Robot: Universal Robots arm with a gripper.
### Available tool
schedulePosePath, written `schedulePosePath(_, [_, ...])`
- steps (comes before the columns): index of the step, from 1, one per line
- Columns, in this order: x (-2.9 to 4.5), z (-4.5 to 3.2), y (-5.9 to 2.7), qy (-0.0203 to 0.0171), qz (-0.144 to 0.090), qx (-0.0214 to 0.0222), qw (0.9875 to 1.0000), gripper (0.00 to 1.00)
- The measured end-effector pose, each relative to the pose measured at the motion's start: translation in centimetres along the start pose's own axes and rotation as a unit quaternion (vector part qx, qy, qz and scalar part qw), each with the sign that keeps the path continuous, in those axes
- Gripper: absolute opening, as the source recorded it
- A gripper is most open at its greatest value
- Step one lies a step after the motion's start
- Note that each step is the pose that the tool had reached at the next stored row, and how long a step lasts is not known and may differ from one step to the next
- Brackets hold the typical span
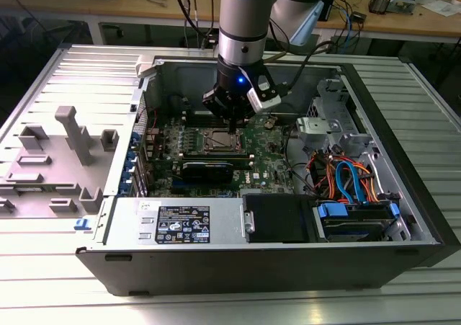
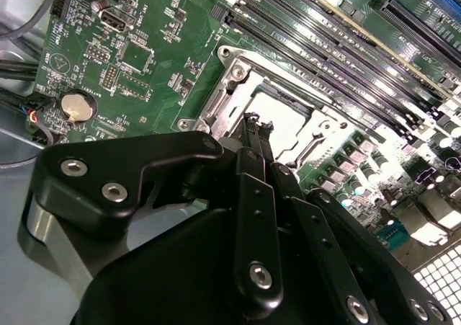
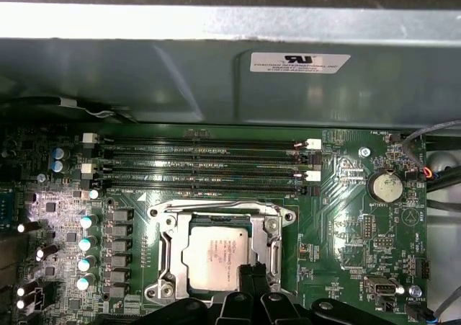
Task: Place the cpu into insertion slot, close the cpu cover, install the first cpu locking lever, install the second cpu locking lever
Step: 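Install the second cpu locking lever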
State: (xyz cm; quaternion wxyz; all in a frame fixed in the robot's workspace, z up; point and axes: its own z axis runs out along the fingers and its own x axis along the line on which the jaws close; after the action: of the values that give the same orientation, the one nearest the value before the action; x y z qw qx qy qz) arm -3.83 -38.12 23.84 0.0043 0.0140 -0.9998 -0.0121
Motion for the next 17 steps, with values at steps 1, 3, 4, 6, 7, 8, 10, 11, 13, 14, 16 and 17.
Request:
schedulePosePath(1, [0.0,0.0,0.0,0.0,0.0,-0.0002,1.0,0.11])
schedulePosePath(3, [0.0,0.0,0.0,0.0,0.0,-0.0007,1.0,0.11])
schedulePosePath(4, [0.0,0.0,0.0,0.0,0.0,-0.001,1.0,0.11])
schedulePosePath(6, [0.0,0.0,0.0,0.0,0.0,-0.0015,1.0,0.11])
schedulePosePath(7, [0.0,0.0,0.0,0.0,0.0,-0.0017,1.0,0.11])
schedulePosePath(8, [0.0,0.0,0.0,0.0,0.0,-0.0018,1.0,0.11])
schedulePosePath(10, [0.0,0.0,0.0,-0.0001,0.0,-0.0023,1.0,0.11])
schedulePosePath(11, [0.0,0.0,0.0,-0.0001,0.0,-0.0026,1.0,0.11])
schedulePosePath(13, [0.01,-0.14,-0.01,0.0001,0.0,-0.0027,1.0,0.11])
schedulePosePath(14, [0.0,-0.26,-0.01,0.0001,0.0,-0.0026,1.0,0.11])
schedulePosePath(16, [0.01,-0.33,-0.42,0.0009,0.0,-0.0028,1.0,0.11])
schedulePosePath(17, [0.02,-0.34,-0.67,0.0012,0.0,-0.0027,1.0,0.11])
